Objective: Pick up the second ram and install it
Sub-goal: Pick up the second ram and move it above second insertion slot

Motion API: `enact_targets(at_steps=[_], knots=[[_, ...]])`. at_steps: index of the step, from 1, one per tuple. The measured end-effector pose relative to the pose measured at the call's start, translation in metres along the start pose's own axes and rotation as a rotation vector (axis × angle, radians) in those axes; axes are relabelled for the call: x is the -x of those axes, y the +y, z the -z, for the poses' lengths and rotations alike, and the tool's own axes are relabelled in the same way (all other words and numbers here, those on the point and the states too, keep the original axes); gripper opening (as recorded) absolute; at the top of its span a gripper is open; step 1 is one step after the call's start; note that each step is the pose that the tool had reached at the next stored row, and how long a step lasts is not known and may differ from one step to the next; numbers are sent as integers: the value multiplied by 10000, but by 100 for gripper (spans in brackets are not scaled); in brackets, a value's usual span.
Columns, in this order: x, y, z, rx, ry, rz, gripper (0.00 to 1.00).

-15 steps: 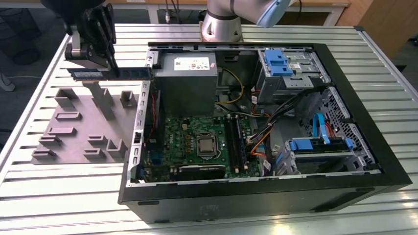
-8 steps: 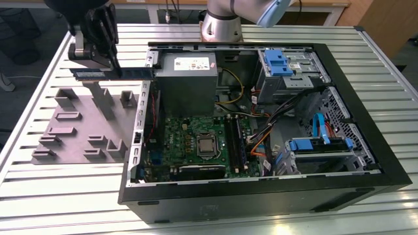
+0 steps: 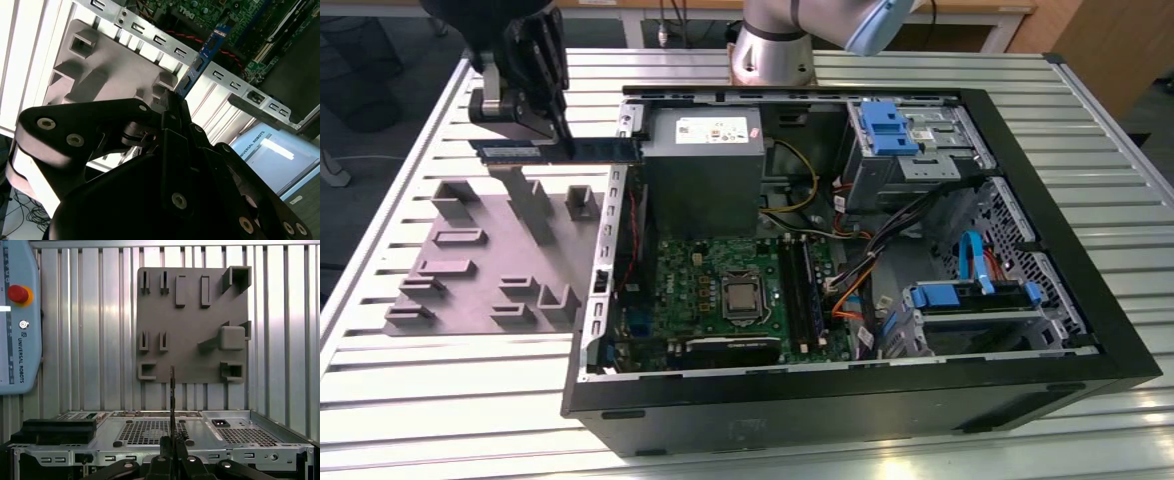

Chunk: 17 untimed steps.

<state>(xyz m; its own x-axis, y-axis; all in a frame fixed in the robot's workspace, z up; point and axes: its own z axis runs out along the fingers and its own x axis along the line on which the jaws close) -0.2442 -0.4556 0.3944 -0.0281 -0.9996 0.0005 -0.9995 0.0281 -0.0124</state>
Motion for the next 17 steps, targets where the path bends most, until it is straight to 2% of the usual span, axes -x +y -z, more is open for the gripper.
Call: enact_targets(at_steps=[17], knots=[[3,-116,-5,0,0,0,14]])
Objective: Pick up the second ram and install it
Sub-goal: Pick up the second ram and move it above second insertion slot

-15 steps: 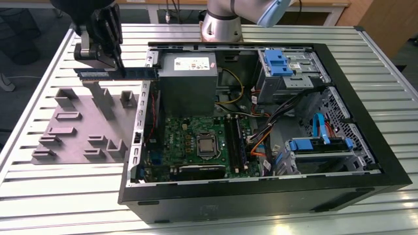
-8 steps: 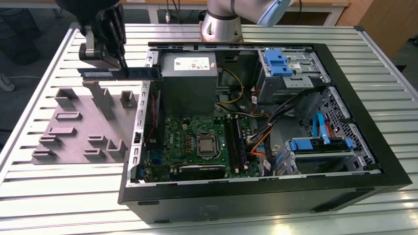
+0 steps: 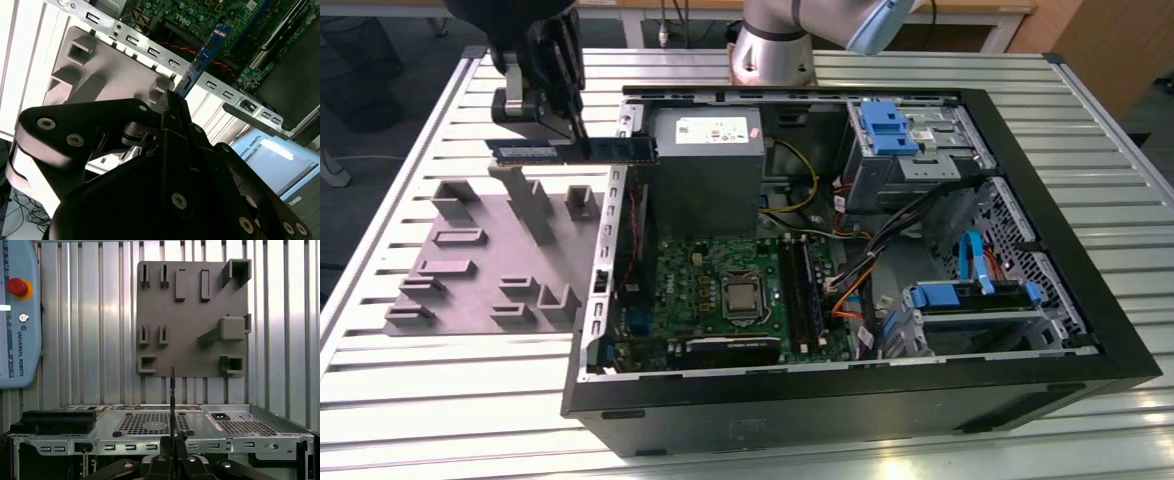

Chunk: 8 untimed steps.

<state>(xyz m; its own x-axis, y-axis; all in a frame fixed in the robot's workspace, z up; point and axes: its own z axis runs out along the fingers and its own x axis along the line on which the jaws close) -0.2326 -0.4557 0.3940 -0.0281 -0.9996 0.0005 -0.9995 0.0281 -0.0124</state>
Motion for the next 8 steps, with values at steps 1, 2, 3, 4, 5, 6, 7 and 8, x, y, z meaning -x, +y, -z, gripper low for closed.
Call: enact_targets(at_steps=[1,2,3,4,5,6,7,8], knots=[[0,-8,0,0,0,0,14],[1,-15,0,0,0,0,14],[1,-23,-1,0,0,0,14],[1,-32,-1,0,0,0,14],[1,-40,-1,1,1,0,14],[2,-49,-2,0,0,0,14],[2,-58,-2,0,0,0,14],[2,-65,-2,0,0,0,14]])
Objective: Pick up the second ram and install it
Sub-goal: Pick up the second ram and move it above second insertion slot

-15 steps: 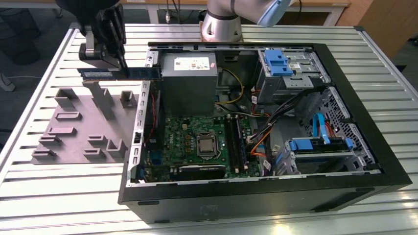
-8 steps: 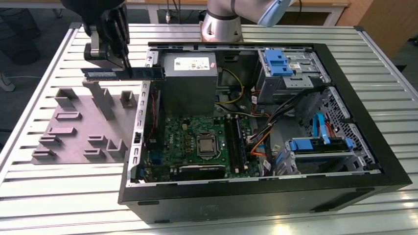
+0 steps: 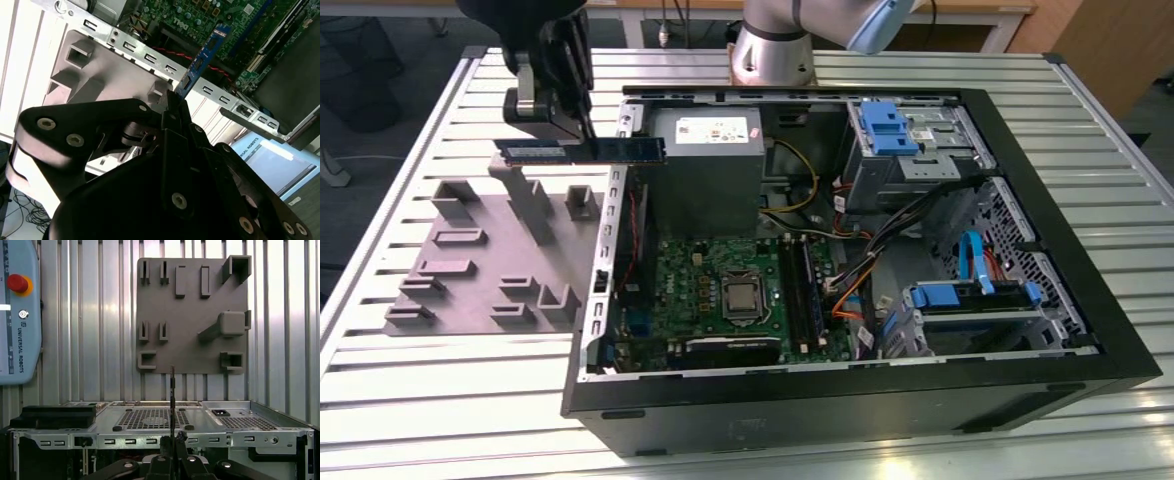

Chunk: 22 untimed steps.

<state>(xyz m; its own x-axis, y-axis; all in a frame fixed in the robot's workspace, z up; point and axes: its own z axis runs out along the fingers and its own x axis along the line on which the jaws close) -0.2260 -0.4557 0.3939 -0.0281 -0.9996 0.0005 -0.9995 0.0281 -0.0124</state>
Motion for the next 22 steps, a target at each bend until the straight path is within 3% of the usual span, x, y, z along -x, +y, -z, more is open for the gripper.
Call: enact_targets(at_steps=[22], knots=[[3,-109,-5,0,1,0,14]])
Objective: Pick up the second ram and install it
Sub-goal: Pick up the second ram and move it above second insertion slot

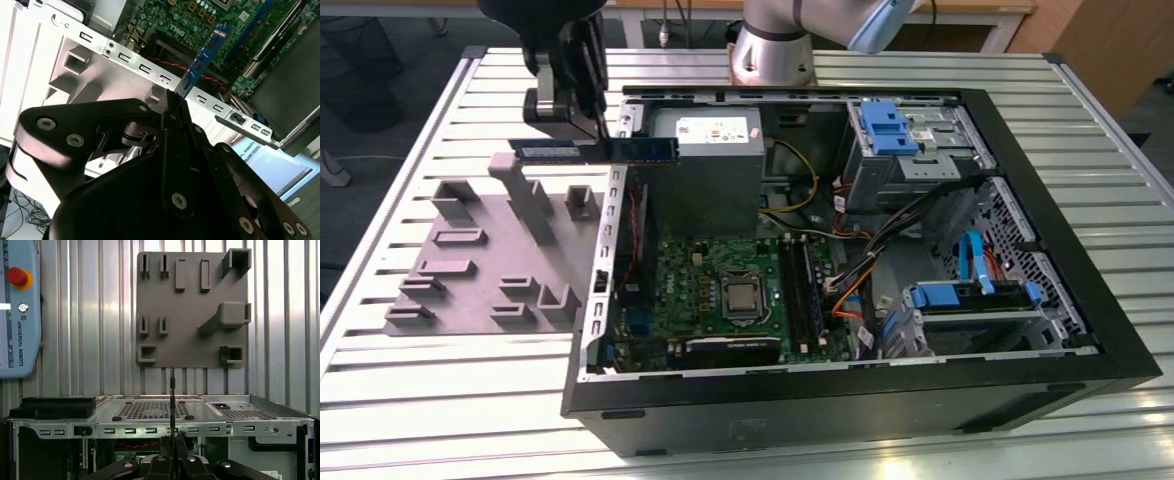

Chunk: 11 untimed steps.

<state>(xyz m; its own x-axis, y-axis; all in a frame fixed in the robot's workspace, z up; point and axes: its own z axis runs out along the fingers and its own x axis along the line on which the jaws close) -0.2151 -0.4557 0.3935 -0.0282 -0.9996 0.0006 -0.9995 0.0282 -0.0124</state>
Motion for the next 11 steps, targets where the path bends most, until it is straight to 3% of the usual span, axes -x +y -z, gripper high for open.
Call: enact_targets(at_steps=[11], knots=[[1,-48,-3,0,0,0,14]])
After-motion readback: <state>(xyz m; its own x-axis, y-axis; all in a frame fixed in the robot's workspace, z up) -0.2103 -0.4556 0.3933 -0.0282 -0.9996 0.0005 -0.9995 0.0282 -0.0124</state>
